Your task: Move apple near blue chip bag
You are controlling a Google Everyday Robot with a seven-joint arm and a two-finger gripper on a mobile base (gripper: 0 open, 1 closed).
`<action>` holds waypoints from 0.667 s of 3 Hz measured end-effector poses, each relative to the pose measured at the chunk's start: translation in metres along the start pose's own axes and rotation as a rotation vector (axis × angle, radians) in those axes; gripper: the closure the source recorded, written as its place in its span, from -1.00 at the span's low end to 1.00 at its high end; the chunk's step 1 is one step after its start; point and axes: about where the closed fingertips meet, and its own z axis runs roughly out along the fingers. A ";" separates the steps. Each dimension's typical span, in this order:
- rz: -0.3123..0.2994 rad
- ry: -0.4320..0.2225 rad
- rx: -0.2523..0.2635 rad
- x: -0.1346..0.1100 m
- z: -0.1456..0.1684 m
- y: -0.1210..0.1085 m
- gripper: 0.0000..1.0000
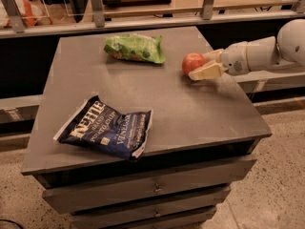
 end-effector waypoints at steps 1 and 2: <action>0.026 0.029 -0.080 -0.011 0.003 0.025 1.00; 0.036 0.077 -0.175 -0.018 0.003 0.068 1.00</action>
Offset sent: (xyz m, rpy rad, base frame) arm -0.1054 0.0650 0.0130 -0.0507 0.2371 0.2243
